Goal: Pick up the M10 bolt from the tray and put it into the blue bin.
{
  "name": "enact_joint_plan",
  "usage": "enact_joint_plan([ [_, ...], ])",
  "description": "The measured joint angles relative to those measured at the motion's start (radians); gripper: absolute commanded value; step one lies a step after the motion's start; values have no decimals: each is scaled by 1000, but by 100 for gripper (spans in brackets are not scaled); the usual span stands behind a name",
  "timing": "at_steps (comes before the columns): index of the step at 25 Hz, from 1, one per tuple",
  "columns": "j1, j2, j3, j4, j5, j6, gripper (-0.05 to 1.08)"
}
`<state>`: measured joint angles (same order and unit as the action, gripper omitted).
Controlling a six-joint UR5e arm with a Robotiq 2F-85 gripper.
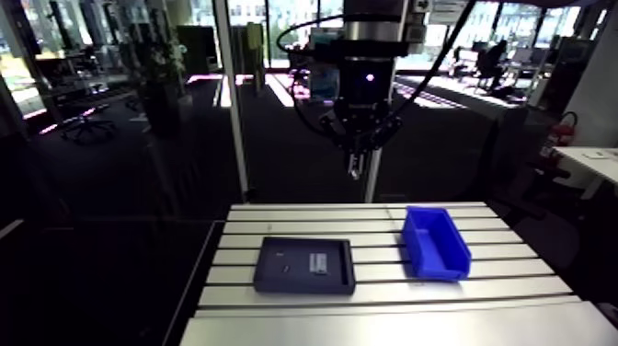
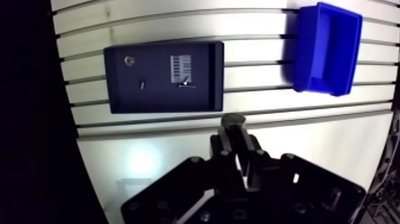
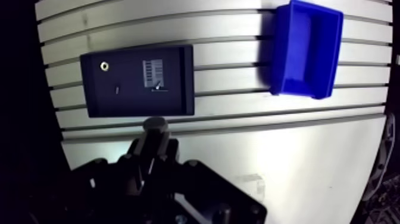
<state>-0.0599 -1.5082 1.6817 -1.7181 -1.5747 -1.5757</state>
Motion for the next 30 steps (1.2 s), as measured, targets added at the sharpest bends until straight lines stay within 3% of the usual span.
enact_joint_plan([
  [8,-128,-17,-56,86,-2,-402,107],
  [15,-211,-1,-65,6,-1,-881,107],
  [25,-254,80,-50,-148,6,-1438,107],
  [28,-285,103,-43,-182,15,-1578,107],
  [30,-312,118,-38,-191,36,-1644,107],
])
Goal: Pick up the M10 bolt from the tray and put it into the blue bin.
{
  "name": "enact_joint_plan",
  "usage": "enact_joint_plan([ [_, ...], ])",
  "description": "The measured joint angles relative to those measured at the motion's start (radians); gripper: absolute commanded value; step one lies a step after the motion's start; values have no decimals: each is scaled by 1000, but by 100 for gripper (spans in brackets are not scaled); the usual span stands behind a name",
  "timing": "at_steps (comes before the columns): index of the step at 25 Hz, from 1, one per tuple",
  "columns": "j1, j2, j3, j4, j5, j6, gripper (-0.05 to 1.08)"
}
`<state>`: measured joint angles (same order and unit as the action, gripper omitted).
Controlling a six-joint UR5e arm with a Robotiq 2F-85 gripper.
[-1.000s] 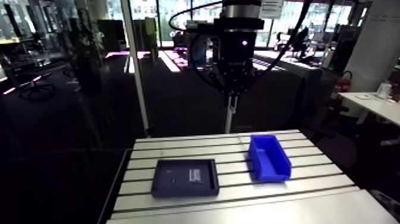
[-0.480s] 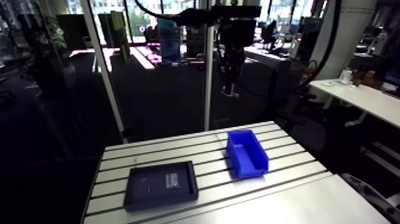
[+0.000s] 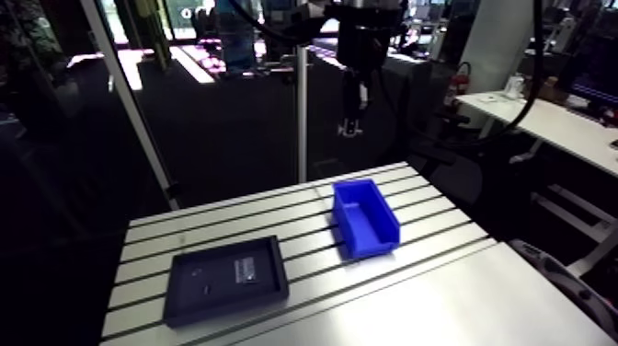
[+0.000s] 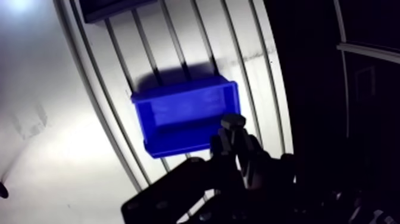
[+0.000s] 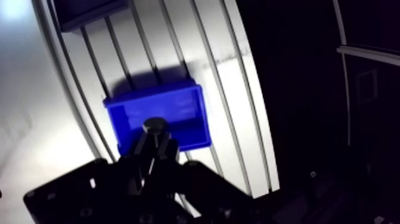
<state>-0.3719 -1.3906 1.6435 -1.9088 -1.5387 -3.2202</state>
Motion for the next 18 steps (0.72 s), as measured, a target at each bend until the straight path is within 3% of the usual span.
enact_joint_plan([
  [5,-70,33,9,7,49,-110,107],
  [8,-99,51,20,25,61,-152,107],
  [11,-112,61,43,36,59,-174,107],
  [18,-120,65,101,16,29,-189,107],
])
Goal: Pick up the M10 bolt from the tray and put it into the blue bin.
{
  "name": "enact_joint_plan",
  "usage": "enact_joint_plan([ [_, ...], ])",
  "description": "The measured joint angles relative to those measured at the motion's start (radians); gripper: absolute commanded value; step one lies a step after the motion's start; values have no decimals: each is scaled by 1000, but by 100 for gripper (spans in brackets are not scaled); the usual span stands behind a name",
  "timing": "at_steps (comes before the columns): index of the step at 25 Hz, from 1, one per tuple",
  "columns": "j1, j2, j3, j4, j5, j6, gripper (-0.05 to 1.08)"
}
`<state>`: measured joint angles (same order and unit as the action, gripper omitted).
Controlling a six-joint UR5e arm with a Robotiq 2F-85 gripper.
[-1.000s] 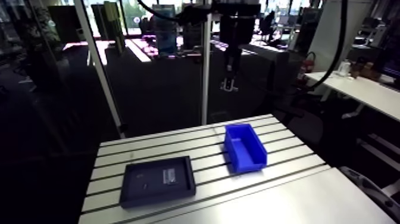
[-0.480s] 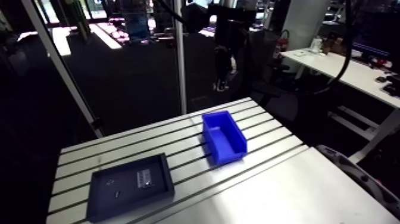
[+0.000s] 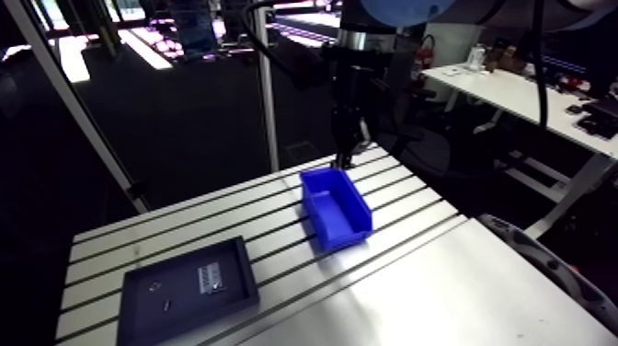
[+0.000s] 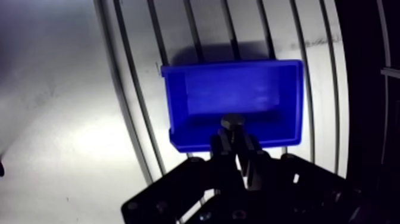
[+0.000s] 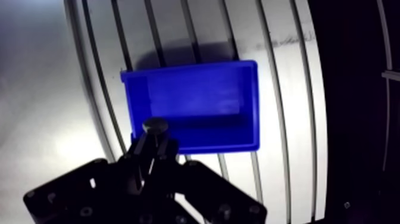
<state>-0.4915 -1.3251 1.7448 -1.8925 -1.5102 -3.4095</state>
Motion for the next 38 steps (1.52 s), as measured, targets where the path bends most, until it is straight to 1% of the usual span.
enact_joint_plan([
  [2,0,1,15,-15,-8,-5,107],
  [7,0,3,68,-91,-35,-15,107],
  [11,3,12,104,-148,-46,-13,107],
  [20,18,48,140,-224,-49,-1,107],
  [28,38,99,143,-286,-50,1,107],
  [38,43,148,136,-334,-52,1,106],
])
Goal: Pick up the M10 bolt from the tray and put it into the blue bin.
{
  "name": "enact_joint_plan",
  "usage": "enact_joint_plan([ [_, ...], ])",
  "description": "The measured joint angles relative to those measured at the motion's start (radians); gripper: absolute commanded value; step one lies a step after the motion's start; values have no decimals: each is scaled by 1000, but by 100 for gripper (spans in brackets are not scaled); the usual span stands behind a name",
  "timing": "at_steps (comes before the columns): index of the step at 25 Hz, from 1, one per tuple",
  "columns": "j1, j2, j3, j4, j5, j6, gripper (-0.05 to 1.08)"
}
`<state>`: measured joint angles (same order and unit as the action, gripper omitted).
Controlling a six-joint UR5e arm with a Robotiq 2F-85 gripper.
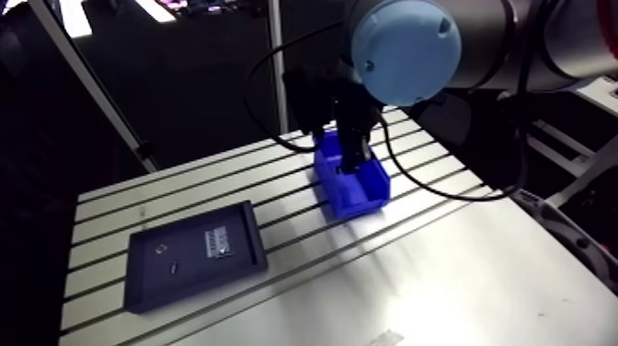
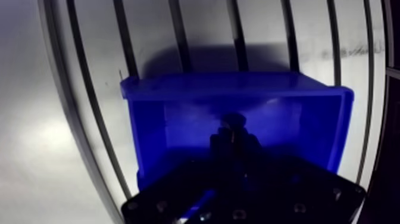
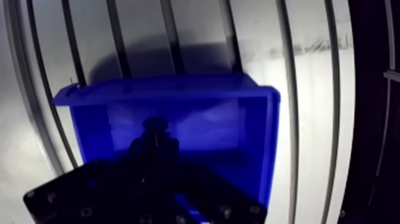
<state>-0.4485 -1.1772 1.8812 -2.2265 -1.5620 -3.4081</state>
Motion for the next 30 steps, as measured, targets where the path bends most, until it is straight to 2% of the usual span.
enact_joint_plan([
  [11,-1,40,-4,-32,0,8,104],
  [16,-1,54,-6,-34,0,8,97],
  [18,-1,56,-6,-35,0,7,88],
  [19,-1,57,-6,-35,0,7,78],
  [20,-1,57,-6,-35,-1,6,59],
  [23,-1,56,-6,-35,-3,5,27],
  [27,-1,49,-5,-34,-16,-1,2],
  [30,0,36,-2,-32,-33,-5,1],
])
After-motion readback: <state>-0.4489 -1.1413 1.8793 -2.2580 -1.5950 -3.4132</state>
